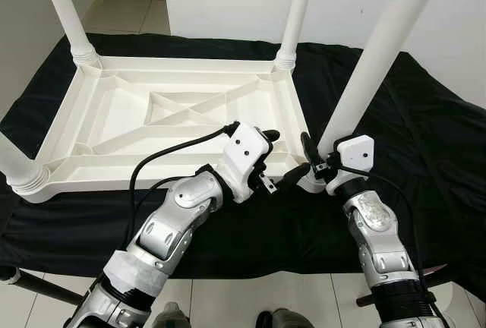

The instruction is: Building children table

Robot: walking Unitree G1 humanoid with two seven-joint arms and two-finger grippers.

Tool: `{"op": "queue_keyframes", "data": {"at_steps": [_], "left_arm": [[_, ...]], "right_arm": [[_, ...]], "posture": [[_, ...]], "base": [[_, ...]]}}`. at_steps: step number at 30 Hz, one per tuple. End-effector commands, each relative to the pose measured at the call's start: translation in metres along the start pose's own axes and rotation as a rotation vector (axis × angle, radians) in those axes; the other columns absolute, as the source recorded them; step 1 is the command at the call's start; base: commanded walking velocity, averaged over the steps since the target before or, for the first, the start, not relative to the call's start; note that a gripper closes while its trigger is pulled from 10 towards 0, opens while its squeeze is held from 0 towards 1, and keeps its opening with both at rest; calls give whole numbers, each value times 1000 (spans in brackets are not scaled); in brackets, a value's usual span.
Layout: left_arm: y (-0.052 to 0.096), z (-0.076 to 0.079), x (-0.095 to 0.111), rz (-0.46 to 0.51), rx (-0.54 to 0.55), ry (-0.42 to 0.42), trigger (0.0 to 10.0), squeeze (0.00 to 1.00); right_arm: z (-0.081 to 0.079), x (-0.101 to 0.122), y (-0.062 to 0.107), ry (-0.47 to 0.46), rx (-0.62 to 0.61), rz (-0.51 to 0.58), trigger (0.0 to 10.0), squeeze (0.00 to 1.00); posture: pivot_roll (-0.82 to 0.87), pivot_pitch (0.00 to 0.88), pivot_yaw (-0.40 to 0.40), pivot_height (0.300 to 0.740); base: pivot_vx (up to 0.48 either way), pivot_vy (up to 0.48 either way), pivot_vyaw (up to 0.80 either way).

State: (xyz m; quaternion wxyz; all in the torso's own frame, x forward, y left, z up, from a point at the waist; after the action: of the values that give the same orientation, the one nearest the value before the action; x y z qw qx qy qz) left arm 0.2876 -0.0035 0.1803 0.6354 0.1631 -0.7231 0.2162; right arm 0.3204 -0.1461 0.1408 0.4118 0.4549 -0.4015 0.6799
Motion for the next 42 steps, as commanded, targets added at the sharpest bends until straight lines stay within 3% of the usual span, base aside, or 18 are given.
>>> {"op": "queue_keyframes", "data": {"at_steps": [1, 7, 10, 13, 42], "left_arm": [[2, 8, 0, -6, -68, 2, 10000, 0], [2, 8, 0, -5, -67, 1, 10000, 0], [3, 6, 2, 2, -64, -2, 10000, 0], [2, 6, 3, 3, -64, -2, 10000, 0], [2, 5, 6, 12, -58, -5, 10000, 0]], "right_arm": [[-10, -38, 16, -34, 46, -160, 10000, 0], [-9, -41, 16, -59, 38, -176, 10000, 0], [-5, -49, 16, -146, 4, -209, 10000, 0], [-3, -50, 16, -166, -5, -218, 10000, 0], [10, -69, 13, -295, -71, -339, 10000, 0]], "posture": [[73, 33, -28, 740], [73, 33, -28, 740], [74, 21, -25, 740], [74, 20, -25, 740], [79, 25, -30, 740]], "base": [[0, 0, 0], [0, 0, 0], [0, 0, 0], [0, 0, 0], [0, 0, 0]]}}
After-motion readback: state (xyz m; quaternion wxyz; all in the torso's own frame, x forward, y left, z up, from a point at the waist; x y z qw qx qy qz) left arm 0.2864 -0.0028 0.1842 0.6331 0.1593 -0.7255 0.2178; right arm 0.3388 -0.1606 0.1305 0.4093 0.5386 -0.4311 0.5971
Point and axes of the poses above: a point about 5 cm out from each wrist's last joint towards the gripper, its own y axis pointing back from the gripper into the wrist, its own x axis along the axis of the wrist's last joint, z = x × y, the point moved 4 cm from there along -y, pointing out of the wrist towards the gripper, and after that the axes turned 2 degrees about y, right-handed, at the moved point
